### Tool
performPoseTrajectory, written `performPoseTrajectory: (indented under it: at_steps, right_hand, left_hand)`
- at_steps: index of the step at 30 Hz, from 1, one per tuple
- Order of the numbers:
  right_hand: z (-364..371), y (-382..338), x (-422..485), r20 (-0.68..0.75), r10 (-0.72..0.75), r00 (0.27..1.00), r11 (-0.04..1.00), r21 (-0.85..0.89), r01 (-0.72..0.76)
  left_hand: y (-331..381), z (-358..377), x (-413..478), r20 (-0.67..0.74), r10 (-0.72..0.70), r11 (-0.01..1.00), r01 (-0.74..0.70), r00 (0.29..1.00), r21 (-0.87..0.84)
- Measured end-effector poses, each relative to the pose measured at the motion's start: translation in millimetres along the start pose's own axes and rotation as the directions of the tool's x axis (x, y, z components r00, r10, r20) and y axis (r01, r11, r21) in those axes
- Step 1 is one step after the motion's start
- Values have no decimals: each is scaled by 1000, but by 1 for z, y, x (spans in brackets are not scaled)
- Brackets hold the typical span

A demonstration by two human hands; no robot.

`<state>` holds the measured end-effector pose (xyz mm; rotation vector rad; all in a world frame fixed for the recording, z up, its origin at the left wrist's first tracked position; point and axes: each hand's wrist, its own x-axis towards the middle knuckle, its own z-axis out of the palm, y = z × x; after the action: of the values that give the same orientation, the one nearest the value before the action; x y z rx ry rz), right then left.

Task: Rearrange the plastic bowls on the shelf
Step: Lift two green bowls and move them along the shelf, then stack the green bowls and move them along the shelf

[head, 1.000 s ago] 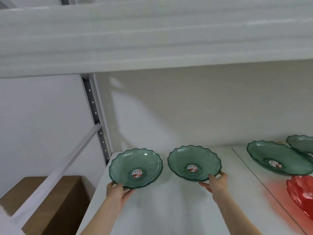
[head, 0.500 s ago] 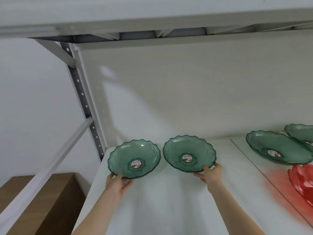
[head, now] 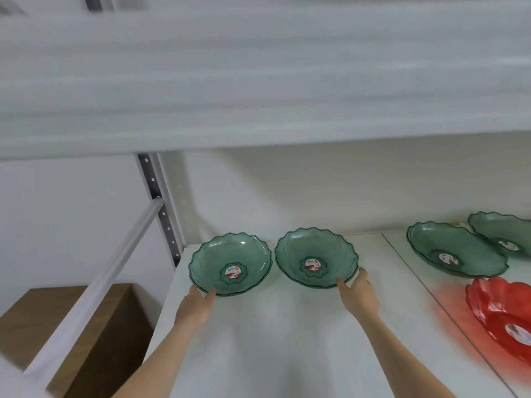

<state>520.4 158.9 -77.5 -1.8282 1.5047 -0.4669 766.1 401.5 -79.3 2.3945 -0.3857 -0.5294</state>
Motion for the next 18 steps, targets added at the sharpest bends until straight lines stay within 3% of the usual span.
performPoseTrajectory:
  at_steps: [4, 6, 11, 18]
  right_hand:
    - [-34, 2, -28, 1, -168, 986, 928, -339, 158]
    - [-54, 3, -44, 2, -243, 970, 869, -444, 219]
    - [-109, 15, -84, 4, -347, 938, 785, -546, 293]
    - [-185, 53, -108, -9, -447, 895, 714, -606, 351]
  left_hand:
    - [9, -20, -30, -32, 121, 924, -101, 992, 369]
    - [22, -27, -57, -60, 218, 868, -166, 974, 468]
    - [57, -29, -132, -41, 379, 764, -288, 924, 577]
    - [101, 2, -214, -66, 566, 681, -420, 822, 600]
